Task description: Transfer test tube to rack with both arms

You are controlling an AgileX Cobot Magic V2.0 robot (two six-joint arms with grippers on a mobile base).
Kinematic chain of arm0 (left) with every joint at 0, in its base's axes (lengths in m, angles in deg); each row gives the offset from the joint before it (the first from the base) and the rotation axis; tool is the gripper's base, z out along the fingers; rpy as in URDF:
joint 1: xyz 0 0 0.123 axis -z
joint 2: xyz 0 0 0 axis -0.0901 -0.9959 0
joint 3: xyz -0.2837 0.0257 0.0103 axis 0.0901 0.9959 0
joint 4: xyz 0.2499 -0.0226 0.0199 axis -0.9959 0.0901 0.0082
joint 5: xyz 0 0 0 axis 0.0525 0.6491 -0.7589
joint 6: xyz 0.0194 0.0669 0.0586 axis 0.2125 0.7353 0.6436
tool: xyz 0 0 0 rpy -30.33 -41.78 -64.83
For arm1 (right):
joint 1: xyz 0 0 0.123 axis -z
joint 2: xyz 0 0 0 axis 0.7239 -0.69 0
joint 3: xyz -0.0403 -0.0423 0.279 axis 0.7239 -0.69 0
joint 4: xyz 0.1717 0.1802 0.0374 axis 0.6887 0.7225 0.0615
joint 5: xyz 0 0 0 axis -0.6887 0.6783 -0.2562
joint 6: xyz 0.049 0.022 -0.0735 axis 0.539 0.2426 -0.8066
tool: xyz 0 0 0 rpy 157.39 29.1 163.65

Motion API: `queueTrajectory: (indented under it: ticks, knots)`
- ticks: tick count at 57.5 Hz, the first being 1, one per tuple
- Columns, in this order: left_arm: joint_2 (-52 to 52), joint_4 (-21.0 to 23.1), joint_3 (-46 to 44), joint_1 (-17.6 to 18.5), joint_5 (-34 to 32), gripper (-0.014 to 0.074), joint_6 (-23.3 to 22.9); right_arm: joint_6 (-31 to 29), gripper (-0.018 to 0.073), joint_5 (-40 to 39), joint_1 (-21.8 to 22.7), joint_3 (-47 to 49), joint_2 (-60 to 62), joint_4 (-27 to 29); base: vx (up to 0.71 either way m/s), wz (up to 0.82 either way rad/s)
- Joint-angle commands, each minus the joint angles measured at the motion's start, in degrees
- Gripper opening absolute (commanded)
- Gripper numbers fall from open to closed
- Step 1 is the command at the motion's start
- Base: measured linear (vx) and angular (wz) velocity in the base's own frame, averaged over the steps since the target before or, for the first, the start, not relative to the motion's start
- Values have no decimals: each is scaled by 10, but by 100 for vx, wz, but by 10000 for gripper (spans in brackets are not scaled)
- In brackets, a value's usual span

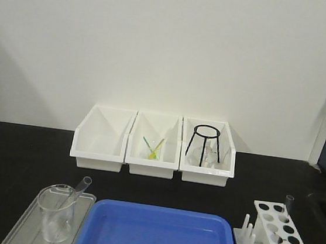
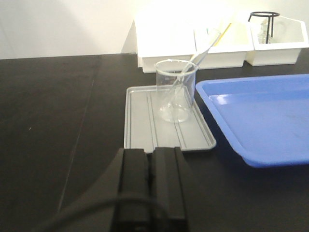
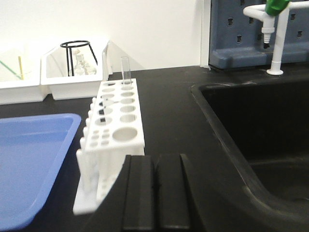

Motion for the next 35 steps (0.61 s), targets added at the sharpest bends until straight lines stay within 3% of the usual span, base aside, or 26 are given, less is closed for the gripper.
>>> queueTrajectory:
  ticks: [1,35]
  knots:
    - [9,3,-17,0,-49,-7,-3,-2,-8,-46,1,-11,5,-6,32,-3]
    - [9,3,-17,0,-49,-7,-3,-2,-8,-46,1,-11,5,-6,16,-3]
